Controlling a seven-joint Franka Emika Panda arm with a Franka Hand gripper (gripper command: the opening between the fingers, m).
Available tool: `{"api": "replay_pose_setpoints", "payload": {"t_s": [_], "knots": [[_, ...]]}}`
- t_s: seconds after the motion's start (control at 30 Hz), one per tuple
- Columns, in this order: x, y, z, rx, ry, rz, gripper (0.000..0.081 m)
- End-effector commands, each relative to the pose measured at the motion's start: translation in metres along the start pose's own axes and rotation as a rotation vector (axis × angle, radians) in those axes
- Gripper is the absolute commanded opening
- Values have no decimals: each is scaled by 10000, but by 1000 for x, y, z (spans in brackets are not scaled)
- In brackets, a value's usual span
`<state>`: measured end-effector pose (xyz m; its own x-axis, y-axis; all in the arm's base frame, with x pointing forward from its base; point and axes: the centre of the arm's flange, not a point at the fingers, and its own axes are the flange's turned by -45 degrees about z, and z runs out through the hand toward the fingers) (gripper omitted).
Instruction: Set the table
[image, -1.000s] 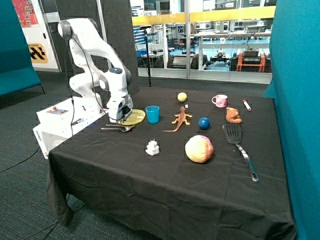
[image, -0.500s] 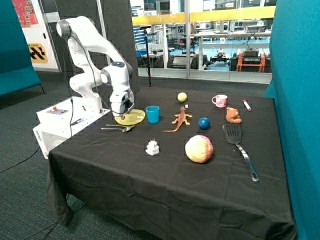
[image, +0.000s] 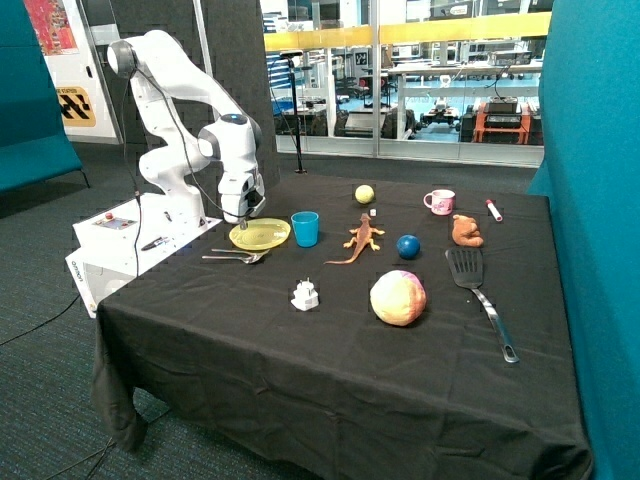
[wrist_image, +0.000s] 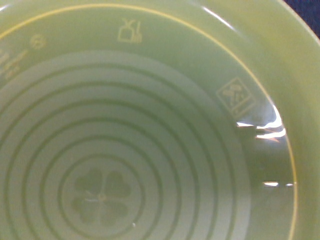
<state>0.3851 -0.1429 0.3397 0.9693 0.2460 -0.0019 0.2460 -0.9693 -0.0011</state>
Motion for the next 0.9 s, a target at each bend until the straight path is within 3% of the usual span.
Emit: {"api": "replay_pose_setpoints", "payload": {"t_s": [0.0, 0.87], "knots": [[-11, 1, -8, -11, 19, -70, 504], [-3, -4, -21, -11, 19, -240, 500]]}}
